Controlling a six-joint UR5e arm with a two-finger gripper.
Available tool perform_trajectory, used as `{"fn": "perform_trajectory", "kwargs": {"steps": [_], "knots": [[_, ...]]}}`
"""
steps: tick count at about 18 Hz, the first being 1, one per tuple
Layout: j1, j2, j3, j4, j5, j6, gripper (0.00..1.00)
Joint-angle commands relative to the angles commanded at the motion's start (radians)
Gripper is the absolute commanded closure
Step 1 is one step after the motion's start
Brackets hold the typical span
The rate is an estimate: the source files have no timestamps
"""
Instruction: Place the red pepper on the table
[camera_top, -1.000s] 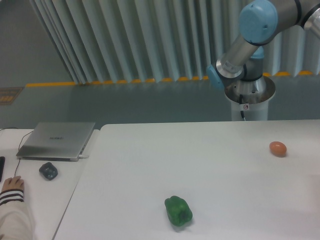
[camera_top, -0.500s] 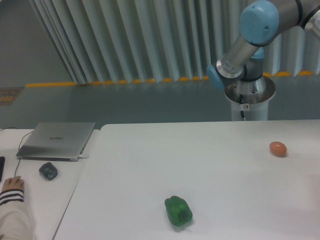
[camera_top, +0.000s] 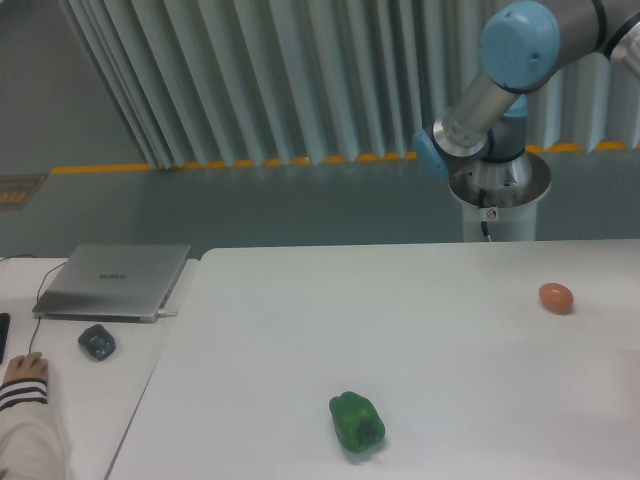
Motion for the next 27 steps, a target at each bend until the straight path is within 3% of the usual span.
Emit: {"fn": "perform_trajectory", "kwargs": {"steps": [3, 4, 7, 9, 14, 18, 21, 27], "knots": [[0.000, 0.000, 0.002, 0.000, 0.000, 0.000, 0.01], [0.000, 0.000, 0.002, 0.000, 0.000, -0.003, 0.15], [-0.002, 0.002, 0.003, 0.000, -0.002, -0.011, 0.32], [-0.002, 0.006, 0.002, -0.003, -0.003, -0.009, 0.37], [0.002, 0.021, 0.021, -0.012, -0.025, -0.023, 0.38], [0.017, 0.034, 0.040, -0.055, -0.060, -0.035, 0.38], [0.025, 0.055, 0.066, -0.156, -0.098, -0.023, 0.38], [0.012, 0.113, 0.075, -0.285, -0.145, -0.025, 0.38]]}}
